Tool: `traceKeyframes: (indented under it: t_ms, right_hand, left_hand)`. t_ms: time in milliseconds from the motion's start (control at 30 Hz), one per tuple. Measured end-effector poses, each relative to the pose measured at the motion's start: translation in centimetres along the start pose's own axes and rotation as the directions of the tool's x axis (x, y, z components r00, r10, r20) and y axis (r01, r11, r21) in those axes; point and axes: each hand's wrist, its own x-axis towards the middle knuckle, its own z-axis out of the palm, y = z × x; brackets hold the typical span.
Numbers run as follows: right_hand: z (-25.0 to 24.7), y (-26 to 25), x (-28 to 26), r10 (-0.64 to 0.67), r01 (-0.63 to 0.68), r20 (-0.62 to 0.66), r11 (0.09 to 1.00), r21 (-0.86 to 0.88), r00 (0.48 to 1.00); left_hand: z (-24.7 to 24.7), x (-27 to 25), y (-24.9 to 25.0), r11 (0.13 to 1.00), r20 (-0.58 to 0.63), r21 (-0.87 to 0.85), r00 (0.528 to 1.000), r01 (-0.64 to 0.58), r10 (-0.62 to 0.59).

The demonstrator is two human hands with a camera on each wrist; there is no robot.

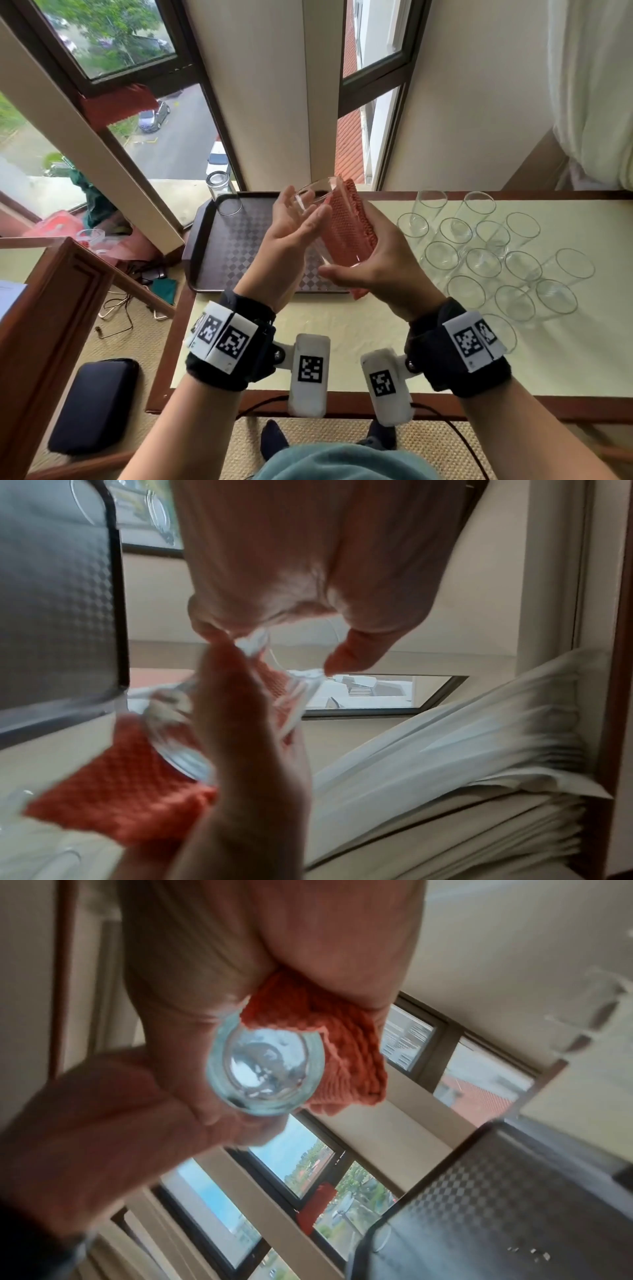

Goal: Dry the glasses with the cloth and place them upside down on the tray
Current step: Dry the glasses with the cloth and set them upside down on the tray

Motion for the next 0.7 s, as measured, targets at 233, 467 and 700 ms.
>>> traceKeyframes:
  t_ms: [233,467,700]
  right_hand:
    - [0.8,-0.1,-0.2,-0.067,0.067,-0.01,0.998,0.008,0.998]
    - [0.2,-0.4,-0.2,0.038,-0.076,0.121,0.941,0.329,0.992]
    - [0.6,-0.2,0.1,-0.151,0.137,-0.044,0.962,-0.235,0.987]
  left_hand:
    - [0.5,0.1,-0.4,0.998,-0.012,-0.067,1.0,-0.018,0.017]
    - [-0.2,-0.7,-0.4,0.996,0.125,-0.088,0.992,0.009,0.003]
    - [-0.5,-0.3,-0.3,0.995,0.068,-0.093,0.997,0.036,-0.029]
